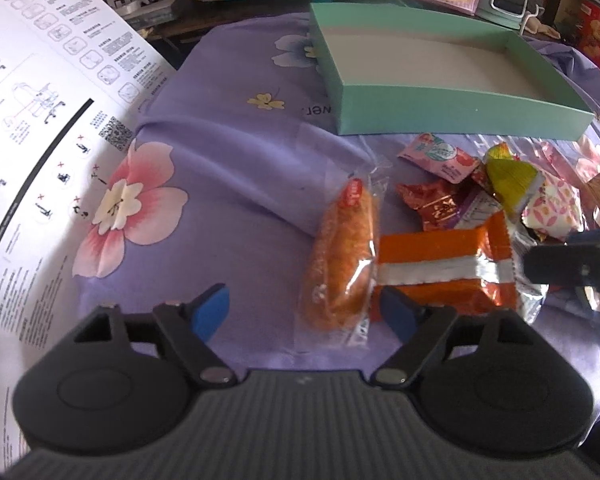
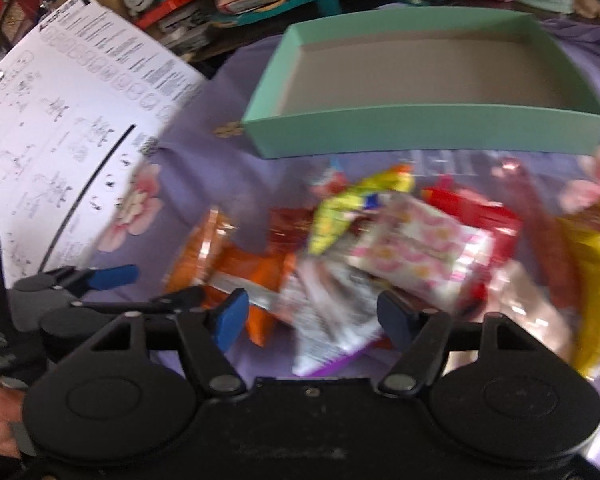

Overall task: Organize snacks
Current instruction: 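Grasp the bagged orange bread with the left tool while the right tool grasps the orange-silver packet, then carry both snacks into the mint-green box and open both tools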

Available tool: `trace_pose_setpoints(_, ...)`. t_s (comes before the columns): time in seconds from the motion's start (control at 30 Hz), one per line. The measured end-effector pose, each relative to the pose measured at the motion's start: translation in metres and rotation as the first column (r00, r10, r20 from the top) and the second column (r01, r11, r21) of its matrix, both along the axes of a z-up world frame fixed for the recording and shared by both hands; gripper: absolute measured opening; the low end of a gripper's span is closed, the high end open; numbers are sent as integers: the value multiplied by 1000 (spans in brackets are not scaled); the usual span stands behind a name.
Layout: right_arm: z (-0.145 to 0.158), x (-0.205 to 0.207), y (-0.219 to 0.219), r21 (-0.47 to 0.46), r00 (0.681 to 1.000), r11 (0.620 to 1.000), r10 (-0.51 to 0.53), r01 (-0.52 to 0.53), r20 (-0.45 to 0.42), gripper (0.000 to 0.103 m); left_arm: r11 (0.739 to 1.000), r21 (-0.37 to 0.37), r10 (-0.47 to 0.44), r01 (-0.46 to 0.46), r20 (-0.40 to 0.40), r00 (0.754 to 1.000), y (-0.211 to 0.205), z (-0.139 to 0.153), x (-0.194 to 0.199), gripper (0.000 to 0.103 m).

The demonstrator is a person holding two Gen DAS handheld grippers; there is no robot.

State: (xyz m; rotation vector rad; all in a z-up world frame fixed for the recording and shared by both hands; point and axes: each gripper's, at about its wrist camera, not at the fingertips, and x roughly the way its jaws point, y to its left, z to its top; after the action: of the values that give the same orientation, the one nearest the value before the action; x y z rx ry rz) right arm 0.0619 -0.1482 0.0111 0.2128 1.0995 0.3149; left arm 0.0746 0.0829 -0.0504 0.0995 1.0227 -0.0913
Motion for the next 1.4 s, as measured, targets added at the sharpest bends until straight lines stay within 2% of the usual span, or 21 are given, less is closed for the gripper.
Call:
trace_pose_setpoints(0.17, -8, 17, 25, -8, 999, 999, 40, -40, -25, 66, 999, -22, -47, 47, -3, 999, 3, -5, 7, 78)
trace_pose_setpoints(0.27, -16, 22, 33, -15, 998, 999, 44, -45, -42, 59, 997, -48, -66, 66, 2, 998, 7, -7, 9, 70)
trace_pose_setpoints(0.33, -21, 25, 38, -11, 997, 999, 49, -50, -55, 54, 996, -63, -68, 68, -1, 998, 9, -7, 9, 70)
trace_pose_setpoints(0.37, -23, 25, 41, -8, 997, 998, 54, -55, -58, 50, 995, -67, -71, 71, -1, 997, 9, -8, 9, 70)
trace_pose_setpoints(0.4, -24, 25, 43, -6, 997, 998, 61, -61, -56, 40, 995, -71, -75, 75, 0, 997, 10, -8, 8, 70)
trace_pose_setpoints(0.53, -25, 28, 48, -10, 997, 997, 71, -71, -33, 36, 993, -88, -81, 81, 2, 997, 12, -11, 5, 67)
trace_pose_setpoints(0.57, -24, 27, 46, -10, 997, 997, 70, -70, -34, 34, 991, -101, -90, 89, -5, 996, 13, -11, 5, 57)
trace_pose_setpoints(0.6, -22, 27, 44, -11, 997, 998, 67, -68, -32, 34, 988, -120, -99, 97, -14, 995, 13, -11, 5, 37)
trace_pose_setpoints(0.67, -17, 27, 46, -33, 997, 997, 75, -76, -12, 33, 984, -146, -105, 99, -31, 994, 13, -9, 4, 36)
trace_pose_setpoints(0.77, -13, 29, 41, -89, 997, 993, 74, -73, 7, 32, 990, -97, -110, 107, -31, 993, 7, -10, 3, 36)
trace_pose_setpoints(0.9, -14, 30, 13, -83, 1000, 996, 14, -15, -10, 32, 991, -72, -116, 112, -45, 992, 5, -11, 4, 42)
trace_pose_setpoints(1.03, -13, 26, 1, -71, 1000, 997, 7, -8, -14, 39, 991, -55, -127, 123, -67, 990, -3, -16, 10, 45)
trace_pose_setpoints(1.13, -8, 24, 3, -93, 999, 995, 32, -31, 11, 55, 991, -61, -124, 120, -80, 989, -8, -21, 19, 47)
trace_pose_setpoints(1.17, -6, 24, 3, -101, 999, 994, 42, -39, 25, 65, 991, -64, -121, 116, -78, 990, -9, -23, 22, 48)
trace_pose_setpoints(1.2, -2, 24, 4, -110, 998, 993, 50, -45, 40, 72, 991, -60, -122, 118, -71, 990, -11, -23, 23, 43)
trace_pose_setpoints(1.23, 2, 24, 5, -127, 996, 991, 59, -50, 62, 74, 991, -57, -127, 124, -67, 990, -13, -22, 24, 39)
trace_pose_setpoints(1.3, 9, 27, 8, -155, 992, 986, 77, -61, 96, 75, 993, -68, -106, 101, -74, 992, -11, -20, 25, 38)
trace_pose_setpoints(1.4, 15, 34, 12, -120, 986, 986, 127, -114, 109, 75, 997, -61, -46, 41, -87, 995, 1, -17, 26, 38)
